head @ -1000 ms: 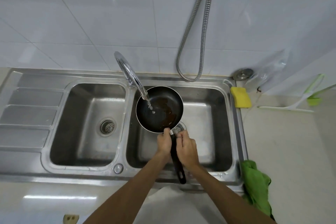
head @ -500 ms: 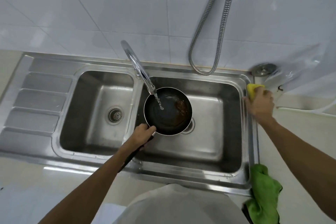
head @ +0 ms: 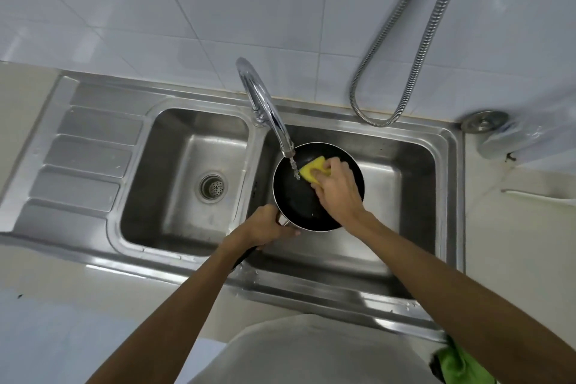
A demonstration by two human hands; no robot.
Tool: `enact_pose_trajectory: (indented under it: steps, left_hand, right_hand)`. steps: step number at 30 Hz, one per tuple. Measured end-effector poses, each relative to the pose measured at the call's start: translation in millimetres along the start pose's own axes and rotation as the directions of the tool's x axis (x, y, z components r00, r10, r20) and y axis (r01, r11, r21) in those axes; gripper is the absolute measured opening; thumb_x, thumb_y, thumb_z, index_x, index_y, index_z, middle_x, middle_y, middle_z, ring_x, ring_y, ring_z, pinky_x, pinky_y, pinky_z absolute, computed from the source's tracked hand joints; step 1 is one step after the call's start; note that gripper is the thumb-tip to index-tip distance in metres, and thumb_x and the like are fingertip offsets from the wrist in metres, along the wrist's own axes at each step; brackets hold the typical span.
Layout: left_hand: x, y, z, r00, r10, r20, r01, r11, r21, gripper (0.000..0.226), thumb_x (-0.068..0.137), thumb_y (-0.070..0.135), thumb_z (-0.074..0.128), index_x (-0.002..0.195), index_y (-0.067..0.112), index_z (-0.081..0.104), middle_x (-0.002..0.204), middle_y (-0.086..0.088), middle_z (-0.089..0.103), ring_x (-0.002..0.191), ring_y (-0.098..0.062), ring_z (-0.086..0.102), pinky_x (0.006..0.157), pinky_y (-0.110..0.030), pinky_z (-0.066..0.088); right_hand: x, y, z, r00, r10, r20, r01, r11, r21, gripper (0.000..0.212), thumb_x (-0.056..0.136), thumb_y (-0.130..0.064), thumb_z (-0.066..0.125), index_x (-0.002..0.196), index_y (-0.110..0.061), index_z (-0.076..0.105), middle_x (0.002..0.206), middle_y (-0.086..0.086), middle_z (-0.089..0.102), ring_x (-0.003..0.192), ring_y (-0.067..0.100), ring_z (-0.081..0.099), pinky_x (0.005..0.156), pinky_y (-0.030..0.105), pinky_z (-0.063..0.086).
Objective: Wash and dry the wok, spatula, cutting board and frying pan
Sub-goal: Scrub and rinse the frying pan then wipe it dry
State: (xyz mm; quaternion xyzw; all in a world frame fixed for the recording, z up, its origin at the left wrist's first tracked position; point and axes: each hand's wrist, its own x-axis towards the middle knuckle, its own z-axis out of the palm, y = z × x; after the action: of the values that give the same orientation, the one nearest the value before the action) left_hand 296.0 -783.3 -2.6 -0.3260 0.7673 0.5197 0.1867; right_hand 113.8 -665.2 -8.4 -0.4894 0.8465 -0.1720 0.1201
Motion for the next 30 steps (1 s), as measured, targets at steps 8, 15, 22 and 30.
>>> enact_pose_trajectory:
  steps: [8, 15, 22, 30]
  left_hand:
    - [13, -5, -13, 0.994, 0.041, -0.102, -0.028, 0.992, 0.126, 0.011, 0.076, 0.029, 0.072, 0.078, 0.024, 0.063, 0.068, 0.017, 0.062, 0.063, 0.003, 0.057, 0.055, -0.007, 0.039]
    - [19, -2, -8, 0.998, 0.006, -0.059, 0.003, 0.99, 0.143, 0.016, 0.077, 0.029, 0.069, 0.071, 0.019, 0.058, 0.063, 0.007, 0.059, 0.054, -0.004, 0.056, 0.042, -0.01, 0.038]
    - [12, 6, -2, 0.996, 0.042, -0.074, -0.032, 0.991, 0.13, 0.027, 0.075, 0.021, 0.071, 0.061, 0.028, 0.048, 0.05, 0.01, 0.052, 0.05, 0.011, 0.055, 0.041, -0.009, 0.036]
    - [-6, -3, -14, 0.998, 0.067, -0.009, -0.065, 0.984, 0.164, 0.018, 0.082, 0.019, 0.07, 0.077, 0.031, 0.057, 0.068, 0.016, 0.06, 0.057, 0.006, 0.059, 0.045, -0.007, 0.04]
  right_hand:
    - [0, -18, -7, 0.875, -0.302, 0.379, 0.328, 0.945, -0.005, 0.029, 0.094, -0.022, 0.06, 0.121, -0.019, 0.071, 0.127, 0.008, 0.048, 0.106, 0.03, 0.05, 0.092, 0.044, 0.047]
    - [8, -2, -28, 0.972, 0.116, 0.203, -0.035, 0.931, -0.363, 0.027, 0.096, -0.003, 0.047, 0.121, -0.001, 0.059, 0.125, 0.02, 0.045, 0.097, 0.037, 0.06, 0.08, 0.043, 0.056]
    - [25, -42, -8, 0.981, -0.044, 0.191, 0.033, 0.998, 0.061, 0.034, 0.094, -0.012, 0.055, 0.127, -0.009, 0.056, 0.132, 0.011, 0.043, 0.109, 0.031, 0.051, 0.091, 0.044, 0.051]
    - [18, -5, -22, 0.945, -0.131, 0.3, 0.197, 0.96, -0.202, 0.041, 0.097, -0.023, 0.05, 0.137, -0.017, 0.051, 0.124, 0.012, 0.041, 0.088, 0.037, 0.063, 0.069, 0.047, 0.056]
